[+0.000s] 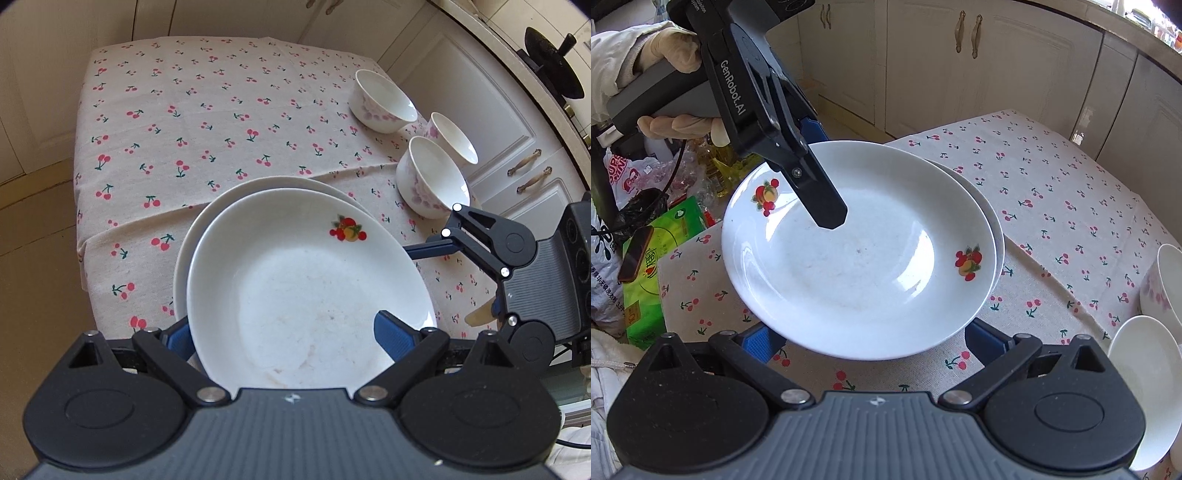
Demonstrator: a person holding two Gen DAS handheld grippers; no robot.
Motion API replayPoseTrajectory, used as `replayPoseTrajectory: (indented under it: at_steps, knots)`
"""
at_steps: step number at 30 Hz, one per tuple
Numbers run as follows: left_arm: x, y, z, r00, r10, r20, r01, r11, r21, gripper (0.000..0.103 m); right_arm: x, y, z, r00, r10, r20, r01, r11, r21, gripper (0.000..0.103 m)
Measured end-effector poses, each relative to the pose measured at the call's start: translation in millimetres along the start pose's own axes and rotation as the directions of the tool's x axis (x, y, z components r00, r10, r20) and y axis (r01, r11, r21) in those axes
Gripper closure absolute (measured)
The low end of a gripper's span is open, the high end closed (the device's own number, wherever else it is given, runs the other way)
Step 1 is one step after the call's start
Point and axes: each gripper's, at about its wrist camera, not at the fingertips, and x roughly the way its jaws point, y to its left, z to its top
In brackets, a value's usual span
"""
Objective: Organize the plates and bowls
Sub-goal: 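Lower the fruit-decal plate onto the stack and open the left gripper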
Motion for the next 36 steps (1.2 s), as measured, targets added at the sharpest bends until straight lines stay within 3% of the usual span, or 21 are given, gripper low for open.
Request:
replayPoseTrajectory:
  at_steps: [12, 18, 23, 26, 36]
  knots:
    - [-5.8, 1.4, -2.7, 1.0, 0.007, 0.023, -0.007, 1.0, -0.027, 0.008, -12.6, 10.9, -2.9, 1.0, -0.003, 0.012, 0.003, 1.0, 0.003, 0.0]
    - [-6.9, 0.6, -2.6, 0.999, 0.022, 0.031, -0.021, 0.999, -0.046, 0.008, -31.4, 25.4, -13.5, 0.995, -0.077, 0.056, 0.077, 0.997, 0.002, 0.0]
    - [-4.4, -1.9, 0.2, 0.998, 0.052, 0.045, -0.049, 0.997, -0.06, 0.008, -37.4, 40.4, -29.4, 0.979, -0.176, 0.1, 0.177, 0.984, 0.007, 0.0]
    - [-2.9, -2.9, 1.6, 0.996, 0.069, 0.058, -0.066, 0.996, -0.063, 0.008, -36.2, 45.9, -36.1, 0.974, -0.195, 0.113, 0.191, 0.981, 0.043, 0.0]
    - [0.9, -22.1, -6.5, 0.974, 0.195, 0.113, -0.196, 0.981, -0.002, 0.008, -48.9, 56.2, -57.5, 0.95, -0.278, 0.139, 0.264, 0.958, 0.111, 0.0]
